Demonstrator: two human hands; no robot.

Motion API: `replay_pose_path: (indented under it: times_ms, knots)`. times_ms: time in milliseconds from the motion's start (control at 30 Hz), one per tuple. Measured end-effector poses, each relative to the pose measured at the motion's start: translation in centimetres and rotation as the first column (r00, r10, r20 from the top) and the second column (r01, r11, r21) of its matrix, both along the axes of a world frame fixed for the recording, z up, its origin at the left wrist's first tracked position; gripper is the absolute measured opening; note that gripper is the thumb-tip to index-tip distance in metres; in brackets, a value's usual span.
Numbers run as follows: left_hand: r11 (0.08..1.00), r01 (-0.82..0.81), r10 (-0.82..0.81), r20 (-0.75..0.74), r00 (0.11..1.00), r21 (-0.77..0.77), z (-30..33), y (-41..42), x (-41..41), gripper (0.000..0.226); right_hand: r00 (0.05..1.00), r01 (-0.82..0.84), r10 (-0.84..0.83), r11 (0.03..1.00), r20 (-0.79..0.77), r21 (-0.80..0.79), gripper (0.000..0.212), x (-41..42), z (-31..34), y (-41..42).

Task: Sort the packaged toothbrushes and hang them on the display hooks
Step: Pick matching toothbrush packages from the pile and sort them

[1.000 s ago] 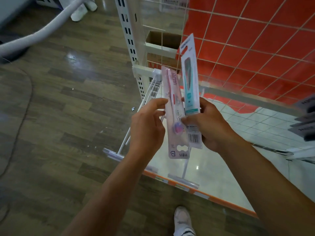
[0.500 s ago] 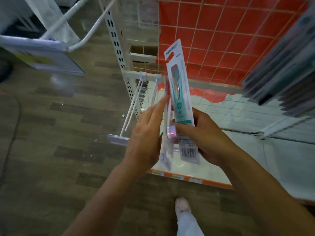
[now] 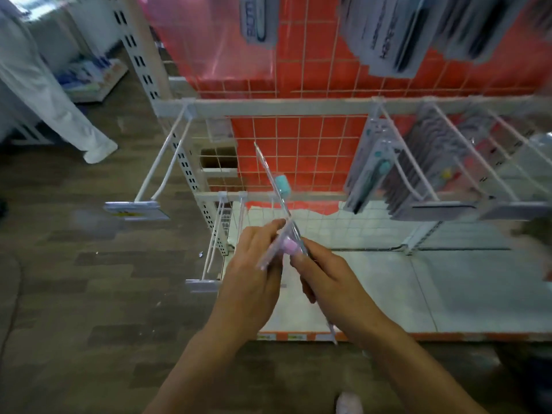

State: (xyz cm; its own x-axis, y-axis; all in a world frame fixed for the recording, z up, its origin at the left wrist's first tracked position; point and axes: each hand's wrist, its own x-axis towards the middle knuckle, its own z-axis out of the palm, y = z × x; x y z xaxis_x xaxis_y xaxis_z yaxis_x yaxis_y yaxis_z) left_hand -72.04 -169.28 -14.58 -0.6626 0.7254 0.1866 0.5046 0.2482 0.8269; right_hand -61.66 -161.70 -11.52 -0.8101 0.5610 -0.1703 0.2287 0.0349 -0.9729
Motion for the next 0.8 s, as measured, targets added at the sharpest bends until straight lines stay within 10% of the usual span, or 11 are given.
replay_pose_path:
  times_ms: [433, 800]
  knots:
    - [0.969, -0.099, 0.051, 0.21, 0.976, 0.225, 10.7, 3.3, 5.3, 0.015, 0.912, 0.351, -0.361, 0.933, -0.196, -0.086, 0.019, 8.3, 7.5, 5.2]
    - [0.98, -0.045, -0.001, 0.23, 0.973, 0.191, 13.4, 8.8, 10.4, 0.034, 0.938, 0.259, -0.289, 0.951, -0.189, -0.168, 0.019, 13.1, 9.5, 9.7]
